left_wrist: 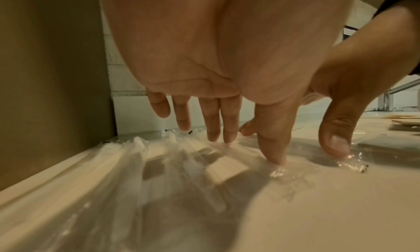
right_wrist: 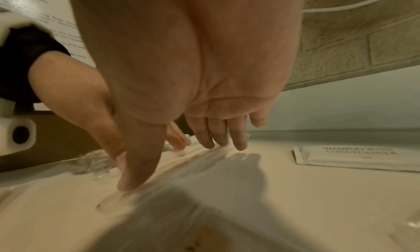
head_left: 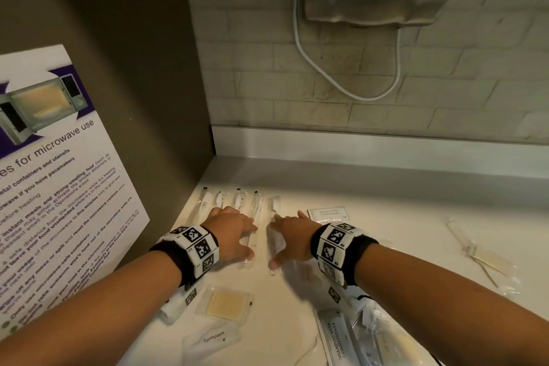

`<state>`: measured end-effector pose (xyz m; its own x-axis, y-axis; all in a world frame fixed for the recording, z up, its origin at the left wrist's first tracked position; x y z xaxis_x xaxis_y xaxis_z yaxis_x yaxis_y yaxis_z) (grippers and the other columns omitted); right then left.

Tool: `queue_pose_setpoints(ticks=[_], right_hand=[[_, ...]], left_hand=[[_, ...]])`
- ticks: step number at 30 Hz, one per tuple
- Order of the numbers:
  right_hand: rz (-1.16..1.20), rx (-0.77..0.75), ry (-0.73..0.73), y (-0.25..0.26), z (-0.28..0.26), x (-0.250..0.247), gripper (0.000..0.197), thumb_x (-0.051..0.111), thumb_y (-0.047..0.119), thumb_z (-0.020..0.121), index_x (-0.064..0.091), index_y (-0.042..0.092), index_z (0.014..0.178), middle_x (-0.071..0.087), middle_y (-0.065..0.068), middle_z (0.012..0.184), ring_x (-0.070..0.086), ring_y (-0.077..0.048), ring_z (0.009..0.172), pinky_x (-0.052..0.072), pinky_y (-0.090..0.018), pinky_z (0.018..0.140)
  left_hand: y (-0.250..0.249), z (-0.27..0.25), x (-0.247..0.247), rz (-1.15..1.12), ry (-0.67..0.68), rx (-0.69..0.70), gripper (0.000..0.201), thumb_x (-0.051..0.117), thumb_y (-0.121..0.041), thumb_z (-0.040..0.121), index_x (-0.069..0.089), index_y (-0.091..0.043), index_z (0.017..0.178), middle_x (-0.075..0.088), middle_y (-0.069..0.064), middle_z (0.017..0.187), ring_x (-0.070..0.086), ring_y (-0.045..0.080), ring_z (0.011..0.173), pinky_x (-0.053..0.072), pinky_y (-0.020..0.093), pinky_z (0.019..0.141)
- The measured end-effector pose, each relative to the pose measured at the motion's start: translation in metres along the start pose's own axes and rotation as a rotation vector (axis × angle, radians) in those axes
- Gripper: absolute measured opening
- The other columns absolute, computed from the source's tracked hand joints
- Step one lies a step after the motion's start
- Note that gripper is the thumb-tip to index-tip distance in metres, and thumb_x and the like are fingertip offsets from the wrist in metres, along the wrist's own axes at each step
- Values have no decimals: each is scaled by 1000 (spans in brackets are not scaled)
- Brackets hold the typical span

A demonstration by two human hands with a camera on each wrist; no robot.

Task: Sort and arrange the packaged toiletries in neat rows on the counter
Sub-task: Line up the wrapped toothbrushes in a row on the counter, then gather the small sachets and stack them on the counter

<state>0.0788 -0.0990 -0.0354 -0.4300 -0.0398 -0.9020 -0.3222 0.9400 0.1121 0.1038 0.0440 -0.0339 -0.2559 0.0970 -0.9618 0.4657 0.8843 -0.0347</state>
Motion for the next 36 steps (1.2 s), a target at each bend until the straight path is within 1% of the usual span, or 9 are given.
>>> queue_pose_setpoints(ticks=[7, 20, 24, 27, 29, 31, 33, 34, 36], right_hand=[[70, 7, 13, 1, 5, 2, 102, 59, 63, 81, 8, 14, 155, 4, -7, 163, 19, -22, 148, -2, -43, 122], [112, 23, 25, 0, 1, 4, 102, 58, 64, 82, 7, 15, 155, 0, -6, 163, 22, -23, 147, 2, -41, 121], [120, 27, 27, 1, -2, 2, 99, 58, 62, 83, 8, 16, 155, 0, -4, 163, 24, -25, 146, 10, -41, 120], [150, 17, 10, 2, -9, -2, 96, 58, 61, 85, 8, 19, 155, 0, -2, 163, 23, -24, 147, 12, -42, 120], [193, 19, -58, 1, -19, -10, 95, 60, 60, 83, 11, 21, 155, 6, -1, 163, 23, -24, 147, 15, -44, 119], [257, 55, -128, -9, -33, -21, 89, 63, 57, 82, 23, 21, 152, 24, -2, 160, 33, -25, 142, 26, -43, 118], [283, 114, -147, -22, -54, -29, 75, 67, 54, 81, 41, 20, 143, 49, -2, 145, 49, -23, 128, 40, -39, 108], [276, 143, -131, -26, -66, -30, 69, 68, 53, 80, 47, 20, 137, 56, -2, 136, 54, -22, 120, 44, -37, 102], [235, 193, -63, -30, -92, -25, 60, 69, 52, 80, 55, 18, 127, 62, 0, 124, 57, -20, 110, 46, -32, 93]], left_hand=[[1, 0, 0, -25, 14, -10, 66, 61, -55, 82, 44, -37, 143, 35, -16, 155, 19, 18, 147, 10, 42, 118], [1, 3, 2, -39, 29, -21, 66, 62, -55, 83, 44, -36, 143, 37, -15, 154, 22, 21, 145, 13, 43, 117], [0, 1, -2, -50, 26, -29, 64, 62, -52, 84, 44, -34, 143, 38, -13, 154, 23, 21, 145, 14, 43, 117], [-5, -5, -9, -62, 28, -34, 63, 62, -49, 87, 43, -33, 145, 36, -12, 155, 20, 21, 146, 13, 41, 118], [-5, -6, -13, -128, 8, -64, 60, 62, -47, 87, 44, -34, 144, 37, -11, 154, 22, 23, 145, 16, 42, 117], [-3, -4, -18, -191, -20, -74, 58, 62, -51, 84, 48, -39, 139, 41, -9, 152, 27, 24, 142, 21, 45, 117], [-9, 2, -26, -210, -27, -36, 54, 62, -54, 84, 52, -40, 135, 45, -9, 149, 32, 23, 140, 22, 47, 116], [-18, 5, -32, -218, -33, 0, 51, 61, -53, 85, 54, -39, 134, 47, -9, 148, 35, 22, 139, 23, 47, 116], [-42, 15, -47, -219, -46, 86, 48, 61, -49, 88, 56, -33, 133, 49, -7, 147, 41, 21, 137, 26, 46, 116]])
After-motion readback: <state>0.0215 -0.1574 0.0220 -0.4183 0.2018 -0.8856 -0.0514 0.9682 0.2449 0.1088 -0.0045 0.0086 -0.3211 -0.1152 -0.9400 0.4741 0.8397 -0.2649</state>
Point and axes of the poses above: each hand's wrist, its own z-axis towards the middle knuckle, its own x-axis out of the palm, y = z × x, the point moved 5 cm from there along z, towards the middle knuckle
